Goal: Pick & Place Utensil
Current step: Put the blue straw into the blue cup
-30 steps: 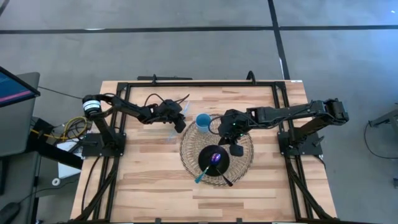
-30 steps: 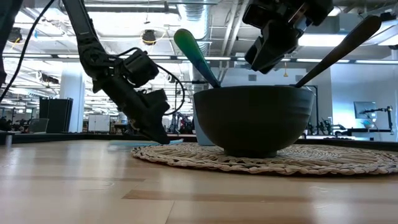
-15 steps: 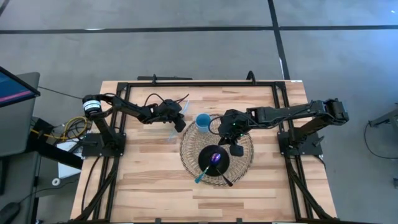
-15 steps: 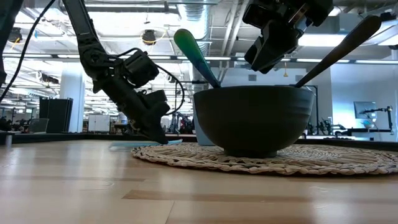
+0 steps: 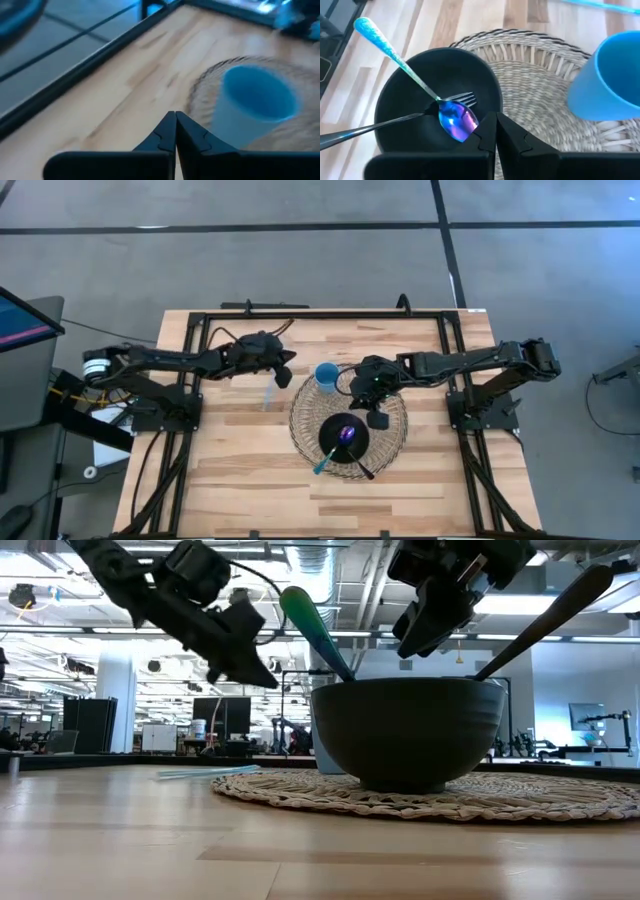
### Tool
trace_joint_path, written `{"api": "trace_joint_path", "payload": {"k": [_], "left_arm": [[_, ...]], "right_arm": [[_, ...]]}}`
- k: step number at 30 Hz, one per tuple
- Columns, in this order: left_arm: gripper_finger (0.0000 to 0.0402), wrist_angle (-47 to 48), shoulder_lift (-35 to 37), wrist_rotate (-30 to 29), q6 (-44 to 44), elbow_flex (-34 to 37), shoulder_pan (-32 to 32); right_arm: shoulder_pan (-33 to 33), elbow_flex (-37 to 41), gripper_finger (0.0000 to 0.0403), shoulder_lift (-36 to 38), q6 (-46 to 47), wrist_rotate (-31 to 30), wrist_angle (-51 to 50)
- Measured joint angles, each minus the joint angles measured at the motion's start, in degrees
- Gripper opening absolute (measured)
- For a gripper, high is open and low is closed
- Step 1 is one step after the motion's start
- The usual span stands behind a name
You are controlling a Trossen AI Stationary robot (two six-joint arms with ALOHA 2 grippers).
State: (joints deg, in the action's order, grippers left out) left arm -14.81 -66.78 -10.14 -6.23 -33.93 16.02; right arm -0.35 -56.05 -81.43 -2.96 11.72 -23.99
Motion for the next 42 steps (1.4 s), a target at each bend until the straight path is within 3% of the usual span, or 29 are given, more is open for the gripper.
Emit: {"api": "trace_joint_path", "payload": {"k": [3,6,12,17,25,34,42], "left_arm": [[0.0013,5.5,1.6,-4.4,0.1,0.0,0.8],[0.0036,7.9,0.5,-5.0,-0.1,0.0,2.2],[0.0096,8.0,-7.6,-5.4,-2.1,0.0,4.5],[0.0133,7.5,-14.0,-11.9,-3.1,0.0,6.0],[0.0156,6.6,-18.4,-7.8,-6.7,0.0,6.4],[0.0141,5.8,-18.2,-8.8,-6.7,-0.1,6.9],[0.002,5.3,-19.4,-4.9,-6.7,-0.2,6.9]], "right_arm": [[0.3,0.0,0.0001,0.0,0.0,-0.3,0.2],[1.1,0.0,0.0001,0.0,0.0,-0.3,0.9],[3.1,0.0,0.0001,0.0,0.0,-0.3,1.3],[4.2,0.0,0.0001,0.0,0.0,-0.3,1.4],[4.5,0.0,0.0001,0.0,0.0,-0.3,1.4],[4.4,0.0,0.0001,0.0,0.0,-0.3,1.4],[4.4,0.0,0.0001,0.0,0.0,-0.3,1.5]]}}
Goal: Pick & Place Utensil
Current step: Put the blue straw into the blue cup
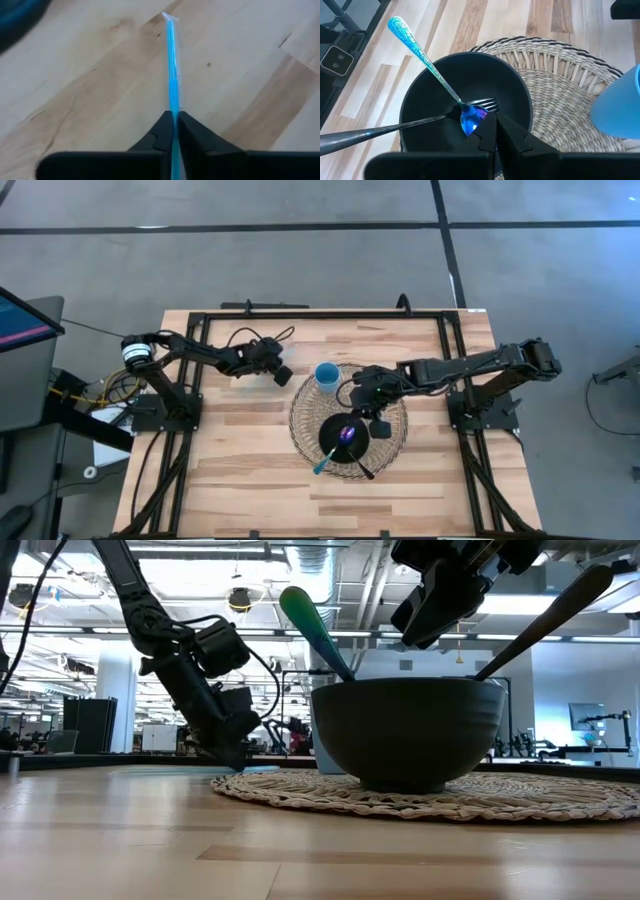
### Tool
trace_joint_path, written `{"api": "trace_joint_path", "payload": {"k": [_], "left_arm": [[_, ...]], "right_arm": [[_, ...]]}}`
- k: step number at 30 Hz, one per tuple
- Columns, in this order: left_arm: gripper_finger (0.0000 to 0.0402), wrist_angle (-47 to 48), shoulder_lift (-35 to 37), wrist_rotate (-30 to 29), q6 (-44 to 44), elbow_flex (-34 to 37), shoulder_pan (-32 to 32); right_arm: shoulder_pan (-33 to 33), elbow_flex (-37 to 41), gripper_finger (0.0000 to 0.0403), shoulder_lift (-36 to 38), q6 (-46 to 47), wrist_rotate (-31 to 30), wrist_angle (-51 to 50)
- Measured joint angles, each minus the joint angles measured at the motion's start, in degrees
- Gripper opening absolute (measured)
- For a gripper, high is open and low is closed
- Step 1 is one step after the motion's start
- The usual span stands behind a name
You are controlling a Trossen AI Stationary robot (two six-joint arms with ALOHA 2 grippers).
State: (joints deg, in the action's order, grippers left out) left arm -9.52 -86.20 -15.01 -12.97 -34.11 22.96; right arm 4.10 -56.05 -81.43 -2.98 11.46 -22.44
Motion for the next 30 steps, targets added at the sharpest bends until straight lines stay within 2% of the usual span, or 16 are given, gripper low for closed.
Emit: {"api": "trace_joint_path", "payload": {"k": [8,19,23,26,30], "left_arm": [[0.001,0.4,2.5,-0.4,0.0,0.3,-0.2],[0.001,-1.1,23.3,0.2,0.4,0.2,-5.3],[0.0012,-3.1,27.7,1.8,0.5,0.2,-8.7],[0.001,-9.0,28.3,4.0,1.7,0.2,-12.0],[0.001,-23.1,26.4,8.4,7.5,0.2,-16.6]], "right_arm": [[0.0,0.0,0.0001,0.0,0.0,0.0,0.2],[0.0,0.0,0.0001,0.0,0.0,-0.4,1.5],[0.0,0.0,0.0001,0.0,0.0,-1.2,2.3],[0.0,0.0,0.0001,0.0,0.0,-1.3,2.3],[0.0,0.0,0.0001,0.0,0.0,-1.3,2.4]]}}
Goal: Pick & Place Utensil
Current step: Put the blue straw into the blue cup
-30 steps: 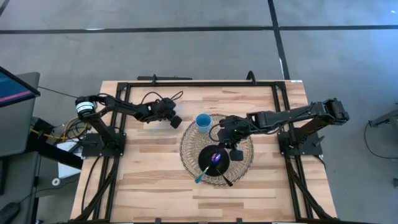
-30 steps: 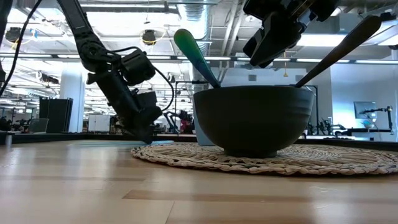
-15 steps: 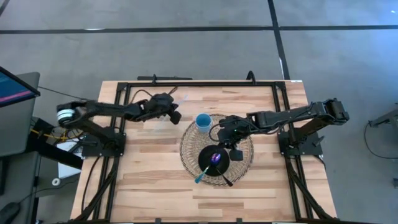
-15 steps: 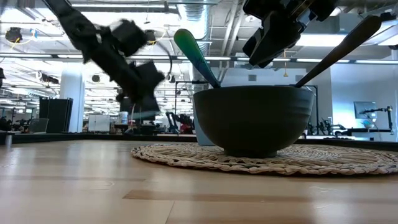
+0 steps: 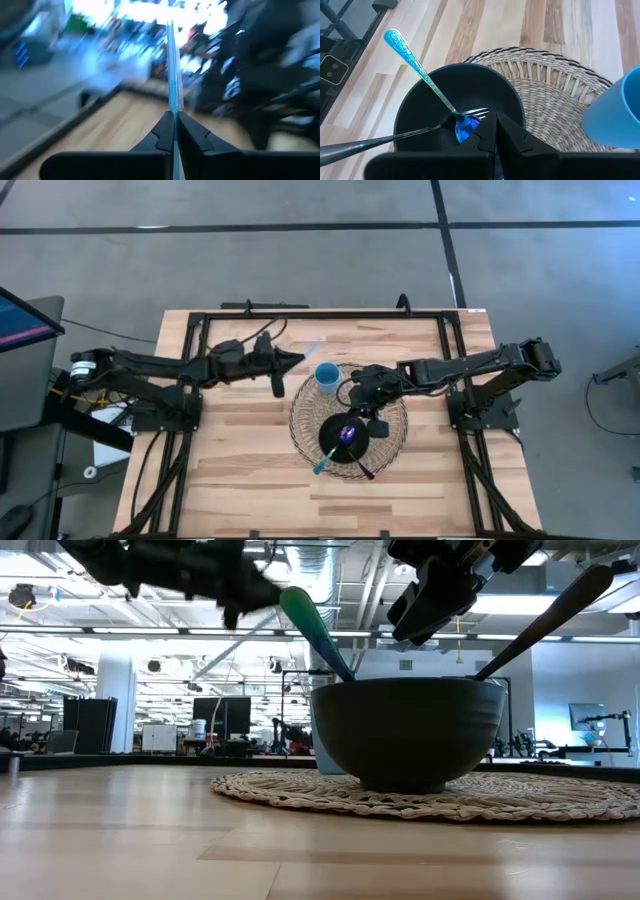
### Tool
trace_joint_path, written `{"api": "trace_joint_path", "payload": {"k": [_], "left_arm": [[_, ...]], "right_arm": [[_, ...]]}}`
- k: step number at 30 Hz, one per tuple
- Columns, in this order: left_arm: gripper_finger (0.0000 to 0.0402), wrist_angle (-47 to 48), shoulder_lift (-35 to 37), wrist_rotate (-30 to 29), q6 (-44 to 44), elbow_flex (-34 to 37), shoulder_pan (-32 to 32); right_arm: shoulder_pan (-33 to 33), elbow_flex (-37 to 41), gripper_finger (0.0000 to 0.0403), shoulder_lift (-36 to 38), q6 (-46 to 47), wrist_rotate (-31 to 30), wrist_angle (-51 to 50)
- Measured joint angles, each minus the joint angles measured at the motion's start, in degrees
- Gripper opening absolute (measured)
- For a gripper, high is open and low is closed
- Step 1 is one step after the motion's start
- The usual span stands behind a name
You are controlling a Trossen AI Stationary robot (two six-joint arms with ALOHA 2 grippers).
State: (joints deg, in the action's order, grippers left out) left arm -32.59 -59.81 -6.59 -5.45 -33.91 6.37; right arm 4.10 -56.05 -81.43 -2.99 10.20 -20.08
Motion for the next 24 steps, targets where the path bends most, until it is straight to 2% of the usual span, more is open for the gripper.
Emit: {"api": "trace_joint_path", "payload": {"k": [4,7,12,17,24], "left_arm": [[0.001,-14.2,-3.0,4.7,4.0,-0.1,-3.0],[0.0012,-20.5,-5.5,7.9,4.0,-0.1,-3.3],[0.001,-28.6,-11.5,8.4,8.4,-0.1,-3.0],[0.0012,-41.4,-18.5,8.4,13.1,-0.1,-3.0],[0.0011,-56.5,-25.4,11.4,17.6,-0.4,-3.0]], "right_arm": [[0.0,0.0,0.0001,0.0,0.0,0.0,0.0],[-0.1,0.0,0.0001,0.0,0.0,0.0,0.0],[-0.1,0.0,0.0001,0.0,-0.2,0.0,0.0],[-0.1,0.0,0.0001,0.0,-0.2,0.0,0.0],[-0.1,0.0,0.0001,0.0,-0.6,0.0,0.0]]}}
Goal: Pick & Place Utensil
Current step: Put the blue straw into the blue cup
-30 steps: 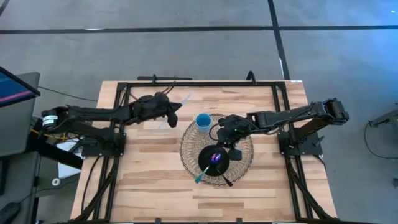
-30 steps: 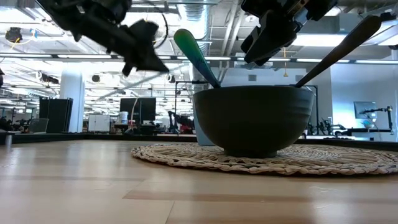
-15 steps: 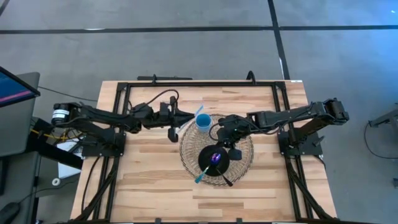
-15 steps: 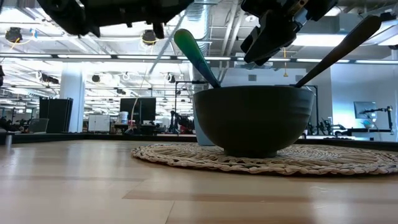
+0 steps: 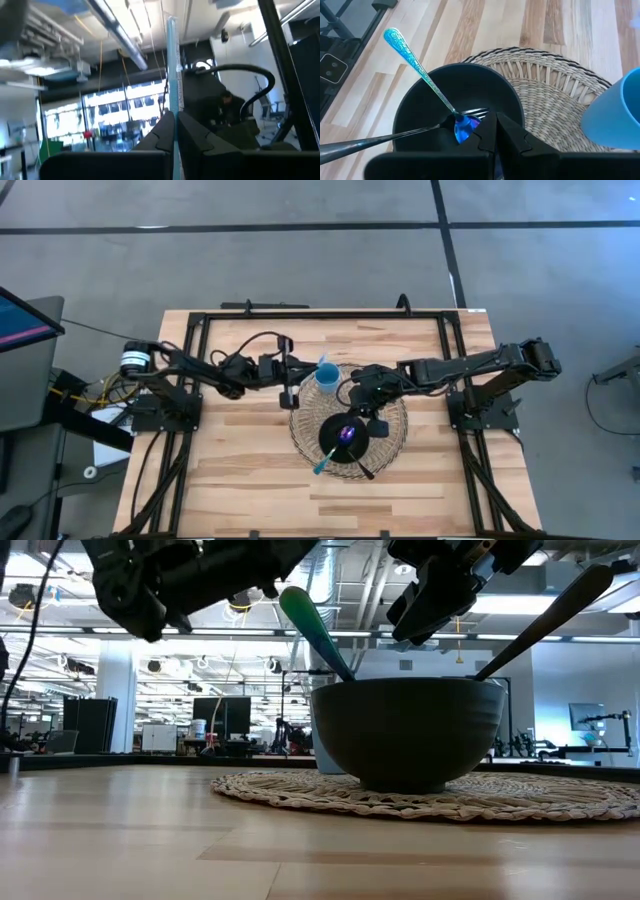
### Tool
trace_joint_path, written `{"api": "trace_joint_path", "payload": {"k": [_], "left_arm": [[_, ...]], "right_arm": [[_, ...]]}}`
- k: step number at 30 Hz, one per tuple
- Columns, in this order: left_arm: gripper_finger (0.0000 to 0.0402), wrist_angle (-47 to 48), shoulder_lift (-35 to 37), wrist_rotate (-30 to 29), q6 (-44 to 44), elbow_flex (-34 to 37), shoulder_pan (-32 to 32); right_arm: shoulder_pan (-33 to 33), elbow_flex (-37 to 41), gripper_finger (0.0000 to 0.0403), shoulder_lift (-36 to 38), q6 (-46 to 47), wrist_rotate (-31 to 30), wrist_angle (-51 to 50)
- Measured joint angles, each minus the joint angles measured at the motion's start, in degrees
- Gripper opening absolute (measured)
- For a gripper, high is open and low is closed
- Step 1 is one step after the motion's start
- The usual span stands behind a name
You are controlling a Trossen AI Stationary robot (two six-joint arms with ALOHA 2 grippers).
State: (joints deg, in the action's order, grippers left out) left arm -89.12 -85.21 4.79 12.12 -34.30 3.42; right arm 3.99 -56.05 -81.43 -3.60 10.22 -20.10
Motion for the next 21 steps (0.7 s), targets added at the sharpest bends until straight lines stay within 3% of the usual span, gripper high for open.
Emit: {"api": "trace_joint_path", "payload": {"k": [13,21], "left_arm": [[0.001,-0.8,-13.9,0.0,0.9,-10.1,4.0],[0.001,-0.9,-19.4,-0.1,-8.6,-11.0,6.3]], "right_arm": [[0.0,0.0,0.0001,0.0,0.0,0.1,-0.2],[0.0,0.0,0.0001,0.0,0.0,0.1,-0.4]]}}
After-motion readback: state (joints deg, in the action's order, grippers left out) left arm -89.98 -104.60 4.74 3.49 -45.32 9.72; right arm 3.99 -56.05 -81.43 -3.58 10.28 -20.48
